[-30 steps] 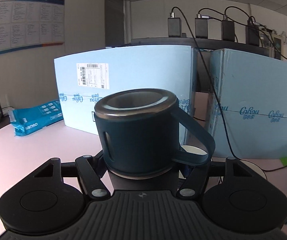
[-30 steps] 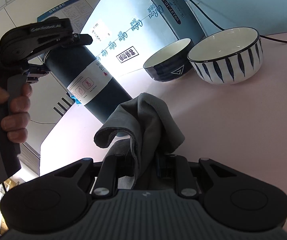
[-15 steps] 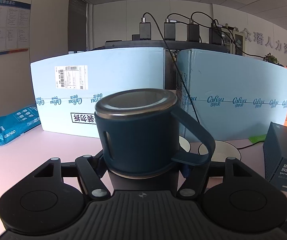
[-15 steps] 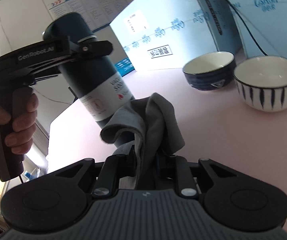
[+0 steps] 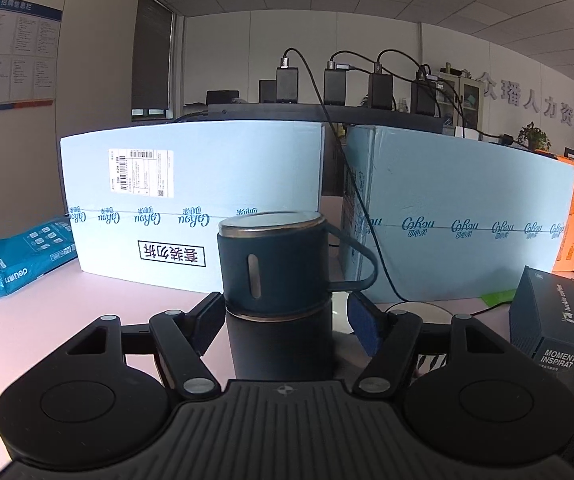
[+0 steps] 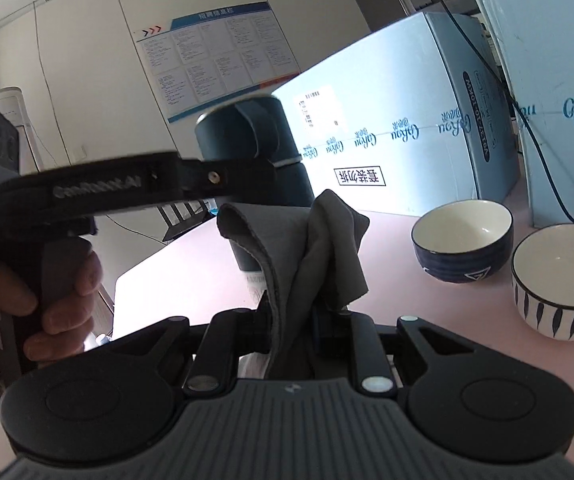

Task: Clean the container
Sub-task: 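Grasp the dark blue bottle by its lid with the left gripper and lift it, then bring the cloth in the right gripper to the bottle body while the left gripper tilts the bottle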

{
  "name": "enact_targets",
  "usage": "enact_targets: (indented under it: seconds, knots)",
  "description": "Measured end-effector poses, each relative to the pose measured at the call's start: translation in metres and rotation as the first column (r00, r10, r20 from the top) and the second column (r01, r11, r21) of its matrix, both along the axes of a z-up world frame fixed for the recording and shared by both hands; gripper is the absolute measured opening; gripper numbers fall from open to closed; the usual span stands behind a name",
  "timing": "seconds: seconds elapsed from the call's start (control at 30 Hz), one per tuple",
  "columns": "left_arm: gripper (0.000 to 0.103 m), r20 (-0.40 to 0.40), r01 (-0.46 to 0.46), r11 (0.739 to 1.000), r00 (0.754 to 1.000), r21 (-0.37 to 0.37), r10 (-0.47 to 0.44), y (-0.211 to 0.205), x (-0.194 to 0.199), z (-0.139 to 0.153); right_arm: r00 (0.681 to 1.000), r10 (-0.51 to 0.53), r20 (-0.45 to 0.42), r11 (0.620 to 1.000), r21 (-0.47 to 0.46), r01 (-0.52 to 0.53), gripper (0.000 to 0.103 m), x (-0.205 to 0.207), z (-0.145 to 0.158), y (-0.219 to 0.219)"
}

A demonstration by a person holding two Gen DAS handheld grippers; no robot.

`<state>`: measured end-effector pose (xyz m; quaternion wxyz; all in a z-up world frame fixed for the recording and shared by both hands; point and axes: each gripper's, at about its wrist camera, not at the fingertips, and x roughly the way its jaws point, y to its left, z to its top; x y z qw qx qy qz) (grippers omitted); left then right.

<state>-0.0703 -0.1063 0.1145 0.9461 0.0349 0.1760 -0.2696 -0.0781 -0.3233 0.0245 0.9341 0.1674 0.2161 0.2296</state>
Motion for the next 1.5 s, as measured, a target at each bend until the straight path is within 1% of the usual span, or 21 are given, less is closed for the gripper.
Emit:
enact_targets:
  seconds: [0.07, 0.13, 0.23, 0.3, 0.33, 0.4, 0.47, 0.57, 0.67, 0.77, 0.87, 0.9, 0.93, 0.97, 1.0, 1.07, 1.1, 1.17, 1.3, 1.4, 1.5]
  knots:
    - [0.063, -0.017, 0.017, 1.0, 1.0, -0.021, -0.017, -0.001, 0.002, 0.003, 1.0, -0.005, -0.02, 1.0, -0.001, 0.005, 0.021, 0.002, -0.004, 0.003]
    - [0.063, -0.019, 0.018, 1.0, 1.0, -0.014, -0.019, -0.002, 0.002, 0.003, 0.999, 0.0, -0.032, 1.0, -0.006, -0.001, 0.021, 0.002, -0.007, 0.007]
    - [0.063, -0.028, 0.018, 0.999, 0.999, 0.037, -0.017, -0.003, 0.003, -0.004, 0.998, 0.021, -0.059, 0.999, -0.026, -0.023, 0.021, 0.004, -0.011, 0.013]
    - [0.063, -0.047, -0.007, 0.997, 0.999, 0.082, 0.011, 0.0, 0.006, -0.016, 0.996, 0.02, -0.086, 0.999, -0.045, -0.024, 0.021, 0.007, -0.017, 0.017]
    - [0.063, -0.062, -0.02, 0.995, 0.998, 0.098, 0.026, 0.002, 0.008, -0.021, 0.995, 0.019, -0.101, 0.998, -0.052, -0.024, 0.021, 0.01, -0.021, 0.021]
    - [0.063, -0.124, -0.043, 0.994, 0.991, 0.099, 0.055, 0.01, 0.013, -0.033, 0.992, 0.012, -0.129, 0.998, -0.064, -0.02, 0.021, 0.016, -0.024, 0.028]
    - [0.063, -0.167, -0.073, 0.99, 0.982, 0.118, 0.092, 0.018, 0.017, -0.042, 0.987, -0.009, -0.157, 0.999, -0.052, 0.0, 0.021, 0.022, -0.026, 0.027]
    - [0.063, -0.211, -0.106, 0.983, 0.968, 0.152, 0.137, 0.03, 0.024, -0.045, 0.98, -0.027, -0.198, 0.998, -0.055, 0.016, 0.021, 0.024, -0.028, 0.027]
    - [0.063, -0.235, -0.102, 0.983, 0.962, 0.154, 0.137, 0.04, 0.039, -0.038, 0.968, -0.06, -0.244, 0.995, -0.093, 0.038, 0.021, 0.023, -0.034, 0.025]
    - [0.063, -0.255, -0.085, 0.977, 0.957, 0.196, 0.135, 0.04, 0.078, -0.033, 0.958, -0.087, -0.274, 0.994, -0.082, 0.067, 0.021, 0.023, -0.038, 0.021]
    - [0.065, -0.322, -0.054, 0.975, 0.939, 0.216, 0.124, 0.034, 0.135, -0.031, 0.953, -0.112, -0.281, 0.993, -0.078, 0.094, 0.021, 0.023, -0.04, 0.023]
    - [0.068, -0.342, -0.044, 0.978, 0.933, 0.205, 0.113, 0.037, 0.156, -0.031, 0.952, -0.126, -0.28, 0.991, -0.079, 0.108, 0.021, 0.021, -0.04, 0.025]
    - [0.074, -0.356, -0.04, 0.98, 0.928, 0.194, 0.108, 0.036, 0.175, -0.03, 0.95, -0.139, -0.279, 0.989, -0.08, 0.121, 0.021, 0.02, -0.04, 0.026]
    - [0.08, -0.376, -0.034, 0.982, 0.921, 0.188, 0.104, 0.027, 0.19, -0.029, 0.949, -0.152, -0.277, 0.988, -0.081, 0.135, 0.021, 0.018, -0.04, 0.027]
    - [0.089, -0.404, -0.02, 0.982, 0.91, 0.187, 0.096, 0.019, 0.204, -0.03, 0.947, -0.165, -0.276, 0.986, -0.081, 0.148, 0.021, 0.017, -0.04, 0.028]
    - [0.089, -0.455, 0.011, 0.982, 0.887, 0.188, 0.078, 0.0, 0.234, -0.033, 0.943, -0.191, -0.273, 0.981, -0.083, 0.175, 0.021, 0.013, -0.04, 0.03]
    - [0.089, -0.468, 0.014, 0.982, 0.88, 0.191, 0.079, -0.007, 0.244, -0.036, 0.941, -0.204, -0.272, 0.979, -0.085, 0.187, 0.021, 0.012, -0.04, 0.031]
    - [0.09, -0.504, 0.005, 0.979, 0.858, 0.204, 0.1, -0.019, 0.269, -0.047, 0.936, -0.226, -0.27, 0.974, -0.088, 0.21, 0.021, 0.009, -0.039, 0.033]
    - [0.09, -0.563, -0.024, 0.973, 0.812, 0.229, 0.153, -0.031, 0.3, -0.075, 0.925, -0.272, -0.267, 0.962, -0.077, 0.26, 0.021, 0.004, -0.039, 0.036]
    - [0.09, -0.593, -0.014, 0.975, 0.792, 0.22, 0.145, -0.036, 0.312, -0.093, 0.919, -0.294, -0.264, 0.956, -0.071, 0.286, 0.021, 0.001, -0.04, 0.037]
    - [0.092, -0.609, -0.024, 0.976, 0.778, 0.218, 0.155, -0.04, 0.319, -0.105, 0.913, -0.311, -0.264, 0.95, -0.066, 0.305, 0.02, -0.003, -0.039, 0.038]
